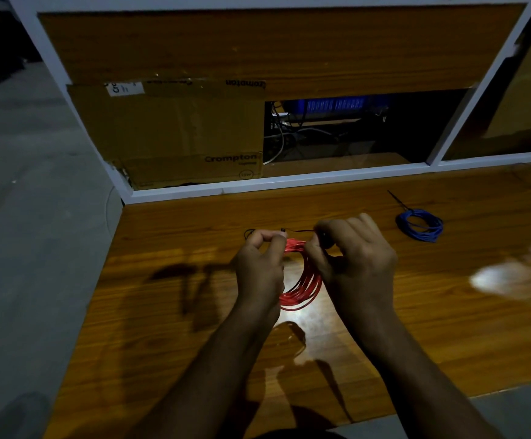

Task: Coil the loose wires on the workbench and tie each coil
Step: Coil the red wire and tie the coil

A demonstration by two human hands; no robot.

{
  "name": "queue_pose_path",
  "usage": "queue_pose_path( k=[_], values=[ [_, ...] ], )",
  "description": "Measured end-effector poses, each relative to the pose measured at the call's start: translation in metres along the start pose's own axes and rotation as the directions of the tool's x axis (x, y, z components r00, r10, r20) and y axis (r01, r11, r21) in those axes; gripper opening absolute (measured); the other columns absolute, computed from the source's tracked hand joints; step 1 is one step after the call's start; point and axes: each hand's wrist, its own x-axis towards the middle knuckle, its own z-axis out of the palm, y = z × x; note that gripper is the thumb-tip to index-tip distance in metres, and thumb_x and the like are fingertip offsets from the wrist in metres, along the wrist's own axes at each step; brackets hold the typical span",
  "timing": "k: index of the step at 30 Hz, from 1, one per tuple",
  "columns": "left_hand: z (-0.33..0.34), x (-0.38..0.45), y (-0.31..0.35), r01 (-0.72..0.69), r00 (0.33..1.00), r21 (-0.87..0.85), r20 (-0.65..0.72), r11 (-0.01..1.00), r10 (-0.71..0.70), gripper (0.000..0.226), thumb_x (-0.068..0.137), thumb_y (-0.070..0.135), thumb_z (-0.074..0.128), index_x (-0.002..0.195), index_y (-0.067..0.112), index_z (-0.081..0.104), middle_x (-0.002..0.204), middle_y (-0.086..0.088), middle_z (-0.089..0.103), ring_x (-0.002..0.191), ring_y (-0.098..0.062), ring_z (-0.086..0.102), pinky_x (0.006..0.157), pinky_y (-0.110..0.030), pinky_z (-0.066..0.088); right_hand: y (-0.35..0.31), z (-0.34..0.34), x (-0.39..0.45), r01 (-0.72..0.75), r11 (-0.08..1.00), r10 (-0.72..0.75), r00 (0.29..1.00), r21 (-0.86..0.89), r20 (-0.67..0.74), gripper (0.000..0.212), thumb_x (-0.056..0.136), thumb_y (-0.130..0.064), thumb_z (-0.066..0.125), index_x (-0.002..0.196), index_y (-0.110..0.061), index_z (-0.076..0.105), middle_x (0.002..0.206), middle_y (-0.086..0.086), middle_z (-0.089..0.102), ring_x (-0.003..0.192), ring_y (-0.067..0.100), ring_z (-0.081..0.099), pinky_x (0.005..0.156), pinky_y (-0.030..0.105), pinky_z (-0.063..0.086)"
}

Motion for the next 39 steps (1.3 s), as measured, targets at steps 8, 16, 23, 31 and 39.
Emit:
queue_pose_path(
  k=[8, 16, 23, 31, 39],
  values=[
    [-0.002, 0.001, -0.002, -0.027, 0.999, 0.015, 0.019, 1.000, 0.026, 0.009, 0.098, 0.025, 0.057, 0.097, 0.020, 0.065, 0.063, -0.004, 0.049, 0.047, -0.013, 0.033, 0.044, -0.023, 0.025, 0.000, 0.001, 0.002, 0.016, 1.000, -0.016, 1.000, 0.001, 0.012, 0.014, 0.085, -0.018, 0.065, 0.088, -0.005, 0.068, 0.079, 0.006, 0.064, 0.073, 0.020, 0.055, 0.055, 0.031, 0.045],
    [-0.003, 0.003, 0.000, -0.027, 1.000, 0.021, 0.008, 0.999, 0.027, 0.009, 0.098, 0.026, 0.058, 0.096, 0.021, 0.065, 0.059, 0.002, 0.049, 0.046, -0.011, 0.035, 0.040, -0.023, 0.028, 0.000, 0.004, 0.003, 0.016, 1.000, -0.016, 1.000, -0.001, 0.025, 0.009, 0.084, -0.014, 0.069, 0.086, -0.006, 0.068, 0.078, 0.006, 0.063, 0.073, 0.020, 0.055, 0.055, 0.035, 0.046],
    [-0.003, 0.003, -0.002, -0.070, 0.997, 0.059, 0.021, 0.996, 0.069, 0.009, 0.096, 0.027, 0.060, 0.090, 0.026, 0.066, 0.066, 0.007, 0.051, 0.058, -0.009, 0.042, 0.052, -0.025, 0.032, 0.000, 0.007, 0.004, 0.027, 1.000, -0.027, 0.999, -0.007, 0.035, 0.009, 0.083, -0.014, 0.068, 0.084, -0.006, 0.067, 0.077, 0.005, 0.063, 0.073, 0.021, 0.054, 0.055, 0.037, 0.047],
    [-0.003, -0.001, 0.001, -0.104, 0.995, 0.095, 0.003, 0.990, 0.104, 0.010, 0.096, 0.030, 0.060, 0.088, 0.028, 0.067, 0.078, 0.004, 0.063, 0.071, -0.013, 0.054, 0.064, -0.029, 0.042, 0.001, 0.011, 0.002, -0.017, 0.999, 0.019, 0.998, -0.042, 0.053, 0.011, 0.084, -0.019, 0.069, 0.083, -0.009, 0.063, 0.077, 0.003, 0.061, 0.073, 0.017, 0.054, 0.057, 0.028, 0.044],
    [-0.004, 0.002, 0.001, -0.085, 0.995, 0.116, -0.036, 0.990, 0.090, 0.010, 0.097, 0.029, 0.059, 0.092, 0.026, 0.067, 0.086, 0.000, 0.067, 0.064, -0.011, 0.052, 0.049, -0.021, 0.041, 0.009, 0.015, 0.005, 0.024, 0.999, -0.019, 0.985, -0.029, 0.169, 0.023, 0.087, -0.028, 0.061, 0.099, -0.011, 0.071, 0.084, 0.004, 0.066, 0.077, 0.020, 0.057, 0.058, 0.039, 0.050]
  ],
)
